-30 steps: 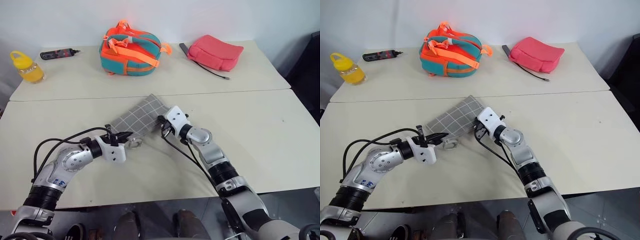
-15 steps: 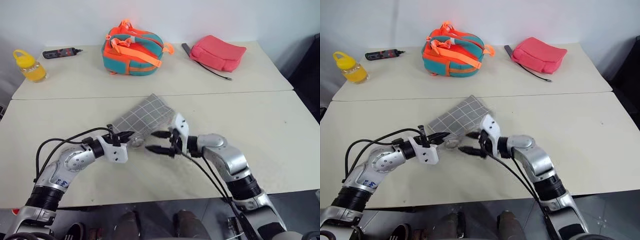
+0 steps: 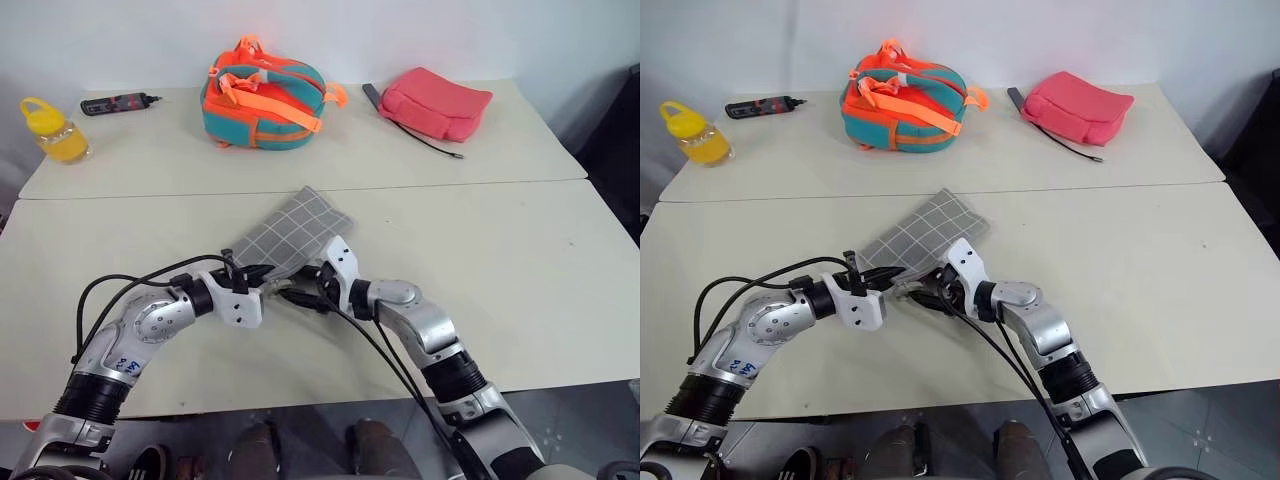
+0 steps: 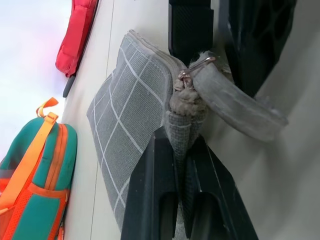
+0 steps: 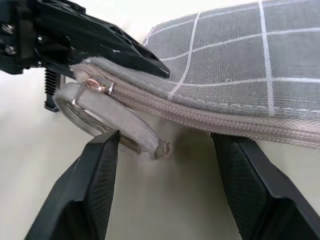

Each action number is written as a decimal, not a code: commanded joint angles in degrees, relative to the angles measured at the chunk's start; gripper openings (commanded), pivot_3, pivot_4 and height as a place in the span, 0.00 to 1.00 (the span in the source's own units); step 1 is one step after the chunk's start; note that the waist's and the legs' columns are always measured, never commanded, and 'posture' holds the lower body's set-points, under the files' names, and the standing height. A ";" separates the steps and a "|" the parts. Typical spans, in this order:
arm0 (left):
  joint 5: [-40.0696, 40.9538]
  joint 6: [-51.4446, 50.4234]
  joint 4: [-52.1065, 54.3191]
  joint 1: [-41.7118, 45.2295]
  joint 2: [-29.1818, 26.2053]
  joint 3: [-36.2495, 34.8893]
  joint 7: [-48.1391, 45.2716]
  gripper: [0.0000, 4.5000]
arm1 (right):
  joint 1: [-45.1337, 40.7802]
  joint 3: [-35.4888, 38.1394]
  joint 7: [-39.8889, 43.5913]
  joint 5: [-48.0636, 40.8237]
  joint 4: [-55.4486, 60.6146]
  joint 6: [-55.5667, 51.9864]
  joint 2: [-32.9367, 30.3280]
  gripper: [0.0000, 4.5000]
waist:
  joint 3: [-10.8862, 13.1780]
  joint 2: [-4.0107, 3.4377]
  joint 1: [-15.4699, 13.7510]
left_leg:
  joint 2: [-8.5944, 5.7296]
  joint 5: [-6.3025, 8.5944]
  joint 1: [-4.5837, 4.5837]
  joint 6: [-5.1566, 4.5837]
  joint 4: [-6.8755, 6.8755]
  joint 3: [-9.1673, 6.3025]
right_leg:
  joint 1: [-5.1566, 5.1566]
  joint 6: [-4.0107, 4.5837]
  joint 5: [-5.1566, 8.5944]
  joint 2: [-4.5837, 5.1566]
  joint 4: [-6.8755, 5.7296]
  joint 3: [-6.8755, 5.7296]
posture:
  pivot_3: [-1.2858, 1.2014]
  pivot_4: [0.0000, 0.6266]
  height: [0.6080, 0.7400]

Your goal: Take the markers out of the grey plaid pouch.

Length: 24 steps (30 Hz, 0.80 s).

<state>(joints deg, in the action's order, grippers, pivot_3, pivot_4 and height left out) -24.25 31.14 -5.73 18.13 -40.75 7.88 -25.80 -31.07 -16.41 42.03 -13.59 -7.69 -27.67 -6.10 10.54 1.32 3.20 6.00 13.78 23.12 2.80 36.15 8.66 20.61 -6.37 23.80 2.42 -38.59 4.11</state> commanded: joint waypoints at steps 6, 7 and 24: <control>0.86 -0.48 2.50 -0.32 0.43 0.12 -0.37 0.00 | -1.09 1.44 0.96 -3.28 0.75 -0.62 3.68 0.25 | 0.02 0.04 0.10 | 0.03 0.01 0.02 0.03 -0.01 0.00 | 0.03 0.00 0.00 -0.02 -0.01 0.00 | 0.52 0.24 1.00; 0.95 -0.51 2.57 -0.37 0.44 0.08 -0.38 0.00 | -0.92 1.44 0.88 -3.04 0.83 -0.40 3.59 0.17 | 0.02 0.04 0.11 | 0.03 0.02 0.03 0.03 -0.01 0.00 | 0.04 0.00 0.00 -0.02 0.00 0.00 | 0.52 0.24 1.00; 13.48 9.16 1.46 -6.75 -6.16 -6.37 -2.26 0.00 | -5.33 6.26 2.99 2.49 -4.79 7.34 -11.33 0.01 | 0.07 0.11 0.99 | 0.15 0.05 0.03 0.07 -0.04 0.02 | 0.12 0.01 0.00 -0.08 0.02 0.11 | 0.52 0.24 1.00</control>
<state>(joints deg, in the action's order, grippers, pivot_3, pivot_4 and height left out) -14.64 38.21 -4.96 12.13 -45.97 4.49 -28.00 -34.96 -12.84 44.84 -11.44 -11.82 -22.42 -16.13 10.61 1.43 4.20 6.14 13.83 23.15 2.87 36.12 8.67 20.73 -6.36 23.80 2.35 -38.56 4.22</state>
